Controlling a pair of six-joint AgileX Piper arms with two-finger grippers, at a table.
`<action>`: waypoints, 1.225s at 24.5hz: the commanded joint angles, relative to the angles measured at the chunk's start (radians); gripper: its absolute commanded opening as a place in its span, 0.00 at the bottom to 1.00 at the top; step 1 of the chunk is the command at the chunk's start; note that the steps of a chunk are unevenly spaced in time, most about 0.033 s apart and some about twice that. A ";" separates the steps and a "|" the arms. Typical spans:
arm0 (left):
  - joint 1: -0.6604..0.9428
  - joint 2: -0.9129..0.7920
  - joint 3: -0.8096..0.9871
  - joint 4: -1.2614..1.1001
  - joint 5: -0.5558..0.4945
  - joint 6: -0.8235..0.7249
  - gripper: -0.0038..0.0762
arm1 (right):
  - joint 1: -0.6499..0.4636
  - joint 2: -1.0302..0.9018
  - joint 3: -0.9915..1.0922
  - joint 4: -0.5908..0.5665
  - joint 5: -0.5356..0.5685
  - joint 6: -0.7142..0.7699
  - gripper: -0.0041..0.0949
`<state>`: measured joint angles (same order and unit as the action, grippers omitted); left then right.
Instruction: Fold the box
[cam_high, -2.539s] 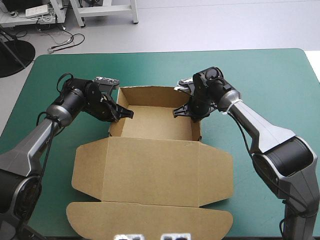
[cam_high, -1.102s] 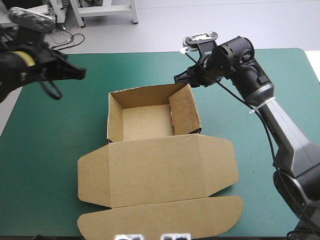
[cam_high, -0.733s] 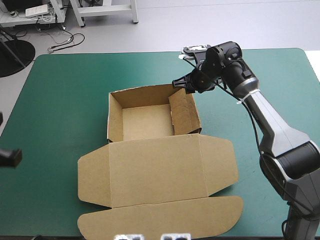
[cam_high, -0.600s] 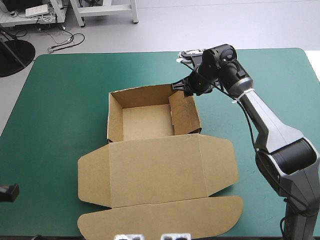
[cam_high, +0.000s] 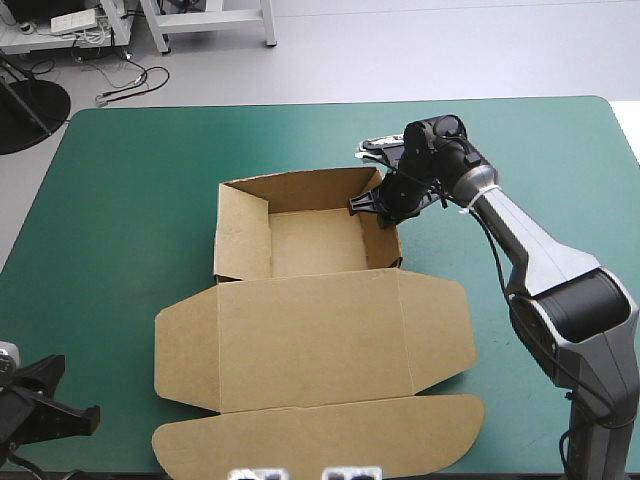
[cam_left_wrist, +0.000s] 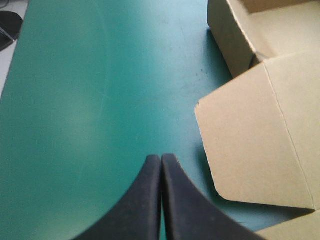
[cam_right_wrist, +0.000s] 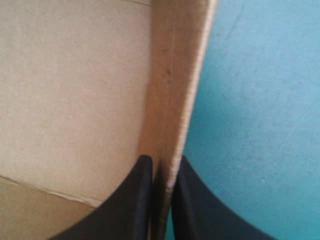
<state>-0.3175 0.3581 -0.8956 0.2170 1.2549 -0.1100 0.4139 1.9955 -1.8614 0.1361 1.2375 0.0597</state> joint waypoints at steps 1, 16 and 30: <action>-0.006 -0.014 0.049 -0.005 -0.009 -0.012 0.04 | -0.011 -0.056 -0.024 -0.018 -0.032 0.000 0.03; -0.006 -0.035 0.090 0.003 -0.010 -0.012 0.04 | -0.540 -0.196 -0.049 -0.136 0.014 -0.040 0.02; -0.006 -0.035 0.099 0.007 -0.018 -0.012 0.04 | -0.726 -0.079 -0.048 -0.297 0.014 -0.080 0.43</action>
<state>-0.3175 0.3060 -0.7750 0.2132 1.2549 -0.1131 -0.3036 1.9653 -1.8799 -0.1826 1.2464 -0.0071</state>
